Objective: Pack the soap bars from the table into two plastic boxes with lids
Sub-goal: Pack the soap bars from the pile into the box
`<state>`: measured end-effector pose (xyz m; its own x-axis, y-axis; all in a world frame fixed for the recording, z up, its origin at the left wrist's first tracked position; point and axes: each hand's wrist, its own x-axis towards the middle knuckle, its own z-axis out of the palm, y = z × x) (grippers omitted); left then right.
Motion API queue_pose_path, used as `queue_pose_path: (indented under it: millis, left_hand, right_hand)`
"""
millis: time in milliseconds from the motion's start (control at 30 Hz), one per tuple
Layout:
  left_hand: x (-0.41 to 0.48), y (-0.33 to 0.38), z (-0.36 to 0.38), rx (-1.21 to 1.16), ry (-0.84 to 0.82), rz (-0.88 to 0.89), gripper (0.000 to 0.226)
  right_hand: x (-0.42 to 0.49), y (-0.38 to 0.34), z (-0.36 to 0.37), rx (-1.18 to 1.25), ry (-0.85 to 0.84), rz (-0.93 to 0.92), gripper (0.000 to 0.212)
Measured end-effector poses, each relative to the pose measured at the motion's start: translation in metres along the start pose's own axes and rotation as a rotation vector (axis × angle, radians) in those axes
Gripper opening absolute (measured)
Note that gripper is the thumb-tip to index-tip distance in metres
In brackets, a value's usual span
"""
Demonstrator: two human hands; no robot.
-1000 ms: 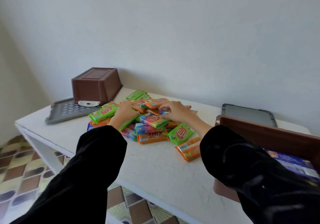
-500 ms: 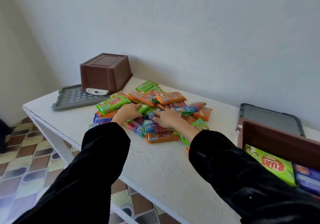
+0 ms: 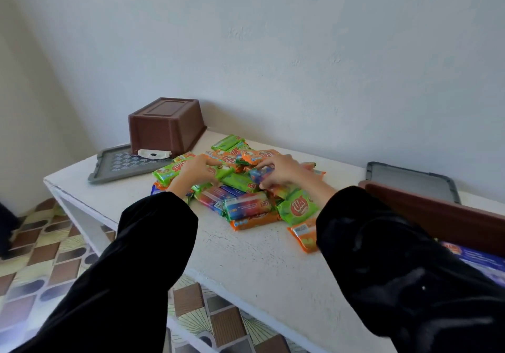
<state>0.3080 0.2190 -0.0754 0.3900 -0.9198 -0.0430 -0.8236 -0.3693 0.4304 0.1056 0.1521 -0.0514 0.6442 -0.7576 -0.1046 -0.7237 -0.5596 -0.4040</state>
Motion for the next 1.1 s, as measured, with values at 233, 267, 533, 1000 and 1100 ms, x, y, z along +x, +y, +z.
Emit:
queue_pose_path:
  millis: [233,267,533,1000,1100]
  left_hand:
    - [-0.017,0.089,-0.012,-0.055,-0.076,0.35,0.06]
    - [-0.023,0.106,-0.01,-0.062,-0.1,0.412,0.058]
    - [-0.07,0.243,0.046,-0.012,-0.345,0.856,0.054]
    - [-0.102,0.291,0.156,0.33,-0.307,0.986,0.067]
    - [-0.099,0.289,0.154,0.342,-0.291,0.995,0.068]
  right_hand:
    - [-0.076,0.047,-0.096,0.051,0.187,0.101,0.064]
    - [-0.093,0.057,-0.105,0.041,0.202,0.117,0.064]
    - [-0.215,0.149,-0.119,-0.024,0.143,0.331,0.07]
    - [-0.265,0.227,-0.041,-0.192,0.094,0.43,0.079]
    - [-0.266,0.232,-0.037,-0.18,0.161,0.42,0.071]
